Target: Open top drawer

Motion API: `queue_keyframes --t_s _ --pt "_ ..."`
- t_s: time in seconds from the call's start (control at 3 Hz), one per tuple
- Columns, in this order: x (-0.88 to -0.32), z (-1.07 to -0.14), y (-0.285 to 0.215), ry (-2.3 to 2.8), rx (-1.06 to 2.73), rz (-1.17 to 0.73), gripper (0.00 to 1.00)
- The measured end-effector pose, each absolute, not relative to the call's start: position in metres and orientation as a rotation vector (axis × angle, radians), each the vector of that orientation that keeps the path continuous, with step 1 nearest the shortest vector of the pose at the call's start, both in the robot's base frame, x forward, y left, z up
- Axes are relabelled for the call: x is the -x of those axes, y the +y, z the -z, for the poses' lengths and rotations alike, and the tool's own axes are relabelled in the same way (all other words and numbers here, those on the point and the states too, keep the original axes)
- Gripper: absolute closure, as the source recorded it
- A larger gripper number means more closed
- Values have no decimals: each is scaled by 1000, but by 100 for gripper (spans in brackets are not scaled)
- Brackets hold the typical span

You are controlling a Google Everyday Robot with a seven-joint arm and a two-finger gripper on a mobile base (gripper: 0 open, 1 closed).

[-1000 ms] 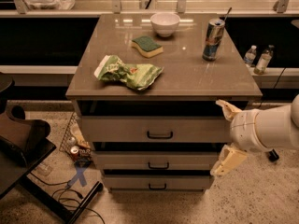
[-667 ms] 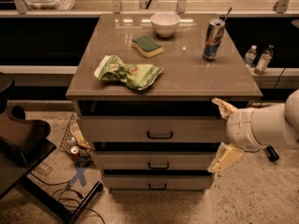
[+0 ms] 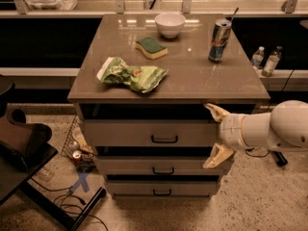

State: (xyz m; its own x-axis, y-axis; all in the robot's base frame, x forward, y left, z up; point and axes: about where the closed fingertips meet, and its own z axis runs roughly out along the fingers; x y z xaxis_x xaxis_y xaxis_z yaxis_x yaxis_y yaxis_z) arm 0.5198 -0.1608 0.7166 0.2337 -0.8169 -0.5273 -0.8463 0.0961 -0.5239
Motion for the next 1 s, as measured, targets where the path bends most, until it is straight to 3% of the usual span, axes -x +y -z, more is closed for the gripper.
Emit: queue_keyframes --t_s 1.0 --pt "-536 -673 -135 1561 1812 -36 0"
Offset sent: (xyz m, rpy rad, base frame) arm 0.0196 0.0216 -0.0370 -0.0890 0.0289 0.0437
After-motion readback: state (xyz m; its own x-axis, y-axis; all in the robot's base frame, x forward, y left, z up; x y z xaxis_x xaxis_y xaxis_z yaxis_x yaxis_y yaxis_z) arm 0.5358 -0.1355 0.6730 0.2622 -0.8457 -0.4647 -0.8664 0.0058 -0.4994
